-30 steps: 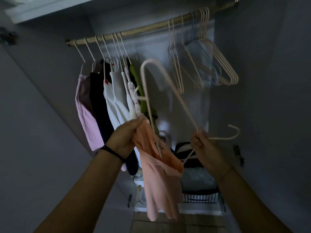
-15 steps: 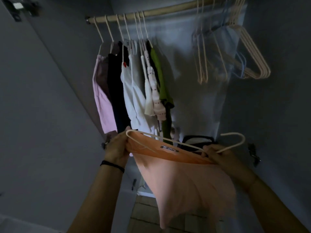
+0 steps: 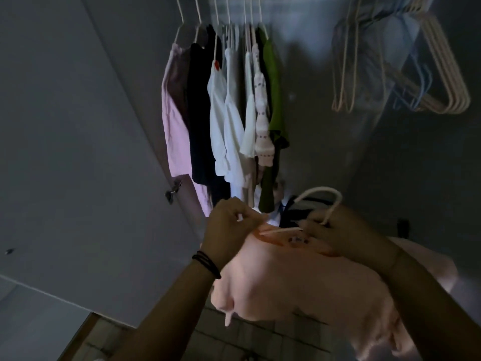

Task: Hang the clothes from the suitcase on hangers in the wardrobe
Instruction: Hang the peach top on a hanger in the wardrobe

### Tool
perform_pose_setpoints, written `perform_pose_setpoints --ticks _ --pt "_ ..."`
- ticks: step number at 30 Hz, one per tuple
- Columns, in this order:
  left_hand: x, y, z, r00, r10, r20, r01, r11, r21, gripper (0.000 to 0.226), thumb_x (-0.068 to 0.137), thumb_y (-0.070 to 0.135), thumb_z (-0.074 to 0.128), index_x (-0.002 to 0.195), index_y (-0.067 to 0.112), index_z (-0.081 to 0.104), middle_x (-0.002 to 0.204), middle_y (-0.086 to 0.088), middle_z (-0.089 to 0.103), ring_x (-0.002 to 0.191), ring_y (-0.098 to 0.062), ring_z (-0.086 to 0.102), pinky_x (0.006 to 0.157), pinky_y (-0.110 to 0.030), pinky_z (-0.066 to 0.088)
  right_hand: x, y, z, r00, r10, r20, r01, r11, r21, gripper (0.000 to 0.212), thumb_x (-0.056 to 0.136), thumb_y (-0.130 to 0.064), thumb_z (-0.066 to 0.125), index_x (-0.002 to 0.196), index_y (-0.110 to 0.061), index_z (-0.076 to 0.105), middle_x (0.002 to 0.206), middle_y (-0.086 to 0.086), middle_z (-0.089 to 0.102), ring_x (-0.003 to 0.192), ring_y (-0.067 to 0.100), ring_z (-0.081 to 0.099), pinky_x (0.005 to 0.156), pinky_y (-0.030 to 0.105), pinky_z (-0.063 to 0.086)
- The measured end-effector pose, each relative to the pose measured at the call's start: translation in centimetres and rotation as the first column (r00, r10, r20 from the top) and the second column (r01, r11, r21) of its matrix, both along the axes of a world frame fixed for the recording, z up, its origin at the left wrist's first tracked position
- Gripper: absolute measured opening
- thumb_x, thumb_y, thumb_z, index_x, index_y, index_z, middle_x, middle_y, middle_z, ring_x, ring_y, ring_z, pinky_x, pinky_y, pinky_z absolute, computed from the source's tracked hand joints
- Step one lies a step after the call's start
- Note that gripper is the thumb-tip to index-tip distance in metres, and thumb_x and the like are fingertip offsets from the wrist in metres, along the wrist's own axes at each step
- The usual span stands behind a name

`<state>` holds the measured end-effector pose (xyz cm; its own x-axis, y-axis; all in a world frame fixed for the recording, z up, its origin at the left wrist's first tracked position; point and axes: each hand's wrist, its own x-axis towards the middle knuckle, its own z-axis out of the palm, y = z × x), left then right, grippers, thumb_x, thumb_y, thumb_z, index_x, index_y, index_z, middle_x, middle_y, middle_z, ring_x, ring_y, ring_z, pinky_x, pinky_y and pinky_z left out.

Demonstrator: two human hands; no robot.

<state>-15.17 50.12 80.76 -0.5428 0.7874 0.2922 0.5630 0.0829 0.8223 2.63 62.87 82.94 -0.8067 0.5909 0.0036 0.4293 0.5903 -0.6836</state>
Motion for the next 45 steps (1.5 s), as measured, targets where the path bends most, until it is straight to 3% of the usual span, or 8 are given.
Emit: perform_pose_setpoints --ticks 6,9,12,18,28,34,41,45 --pt "-0.2 -1.1 -1.1 0.996 -0.057 0.075 0.061 0.997 -0.056 0.011 0.086 0.026 0.066 0.075 0.026 0.067 0.075 0.009 0.067 0.072 -0.001 0.061 0.068 -0.012 0.044 -1.9 0.4 1.6 0.992 -0.038 -0.119 0.029 0.996 -0.080 0.035 0.091 -0.019 0.059 0.056 -0.026 0.057 0.053 -0.002 0.051 0.047 0.000 0.046 0.050 0.014 0.035" --pt "-2.1 -2.4 -1.2 0.988 -0.148 -0.054 0.138 0.979 -0.147 0.027 0.091 0.041 0.050 0.097 0.023 0.070 0.090 0.013 0.069 0.088 0.000 0.060 0.076 -0.013 0.045 -1.7 0.9 2.8 0.986 -0.022 -0.168 0.002 0.993 -0.116 0.028 0.090 -0.017 0.060 0.063 -0.018 0.065 0.052 -0.006 0.055 0.049 -0.002 0.049 0.051 0.009 0.036" --pt "-3.9 -2.7 -0.9 0.982 -0.137 -0.132 0.125 0.988 -0.093 0.021 0.090 0.041 0.054 0.087 0.025 0.068 0.074 0.013 0.064 0.078 -0.004 0.059 0.068 -0.011 0.041 -1.9 1.2 4.1 0.978 0.026 -0.208 -0.068 0.978 -0.199 0.012 0.088 -0.013 0.062 0.080 -0.007 0.069 0.053 -0.011 0.060 0.051 -0.004 0.052 0.053 0.008 0.039" --pt "-6.8 -3.2 0.6 0.997 -0.001 -0.081 0.003 1.000 0.029 0.010 0.086 0.018 0.066 0.085 0.025 0.073 0.074 0.029 0.066 0.068 0.007 0.059 0.064 -0.004 0.041 2.3 4.9 3.6 0.999 0.054 -0.003 -0.054 0.998 -0.022 0.030 0.087 -0.014 0.061 0.117 -0.017 0.059 0.110 -0.007 0.060 0.099 0.001 0.056 0.078 -0.002 0.038" --pt "-9.1 -4.4 0.4 0.990 0.000 0.138 -0.014 0.995 0.099 0.049 0.082 0.002 0.066 0.071 0.050 0.072 0.074 0.027 0.070 0.072 0.011 0.062 0.071 -0.004 0.044 4.8 5.3 -0.6 0.963 -0.215 -0.162 0.180 0.961 -0.210 0.017 0.086 -0.005 0.063 0.083 -0.019 0.070 0.081 -0.010 0.071 0.074 -0.013 0.060 0.069 0.001 0.043" --pt "-8.9 -4.2 0.4 0.980 -0.037 0.196 0.014 0.993 0.117 0.047 0.082 -0.001 0.065 0.072 0.044 0.075 0.075 0.022 0.072 0.072 0.009 0.063 0.072 -0.006 0.047 4.6 4.8 0.3 0.985 -0.115 -0.127 0.098 0.986 -0.134 0.022 0.089 -0.007 0.058 0.071 -0.015 0.067 0.068 -0.016 0.064 0.065 -0.007 0.056 0.064 0.004 0.041" --pt "-10.6 -3.2 0.2 0.996 0.017 0.083 -0.019 1.000 0.024 0.036 0.080 0.010 0.072 0.073 0.045 0.073 0.076 0.014 0.073 0.070 0.002 0.061 0.070 -0.014 0.048 6.0 3.9 0.9 0.930 -0.279 -0.238 0.233 0.951 -0.204 0.024 0.089 -0.015 0.060 0.068 -0.018 0.072 0.065 -0.007 0.067 0.057 -0.004 0.056 0.051 0.005 0.040" --pt "-9.5 -1.2 0.4 0.981 0.068 -0.180 -0.056 0.996 0.071 0.025 0.079 0.044 0.066 0.101 0.032 0.068 0.102 0.013 0.064 0.098 -0.006 0.056 0.090 -0.019 0.042 6.6 2.9 1.9 0.907 -0.312 -0.282 0.243 0.936 -0.254 0.027 0.078 -0.053 0.065 0.069 -0.028 0.073 0.071 -0.006 0.070 0.060 -0.005 0.060 0.057 0.006 0.044"
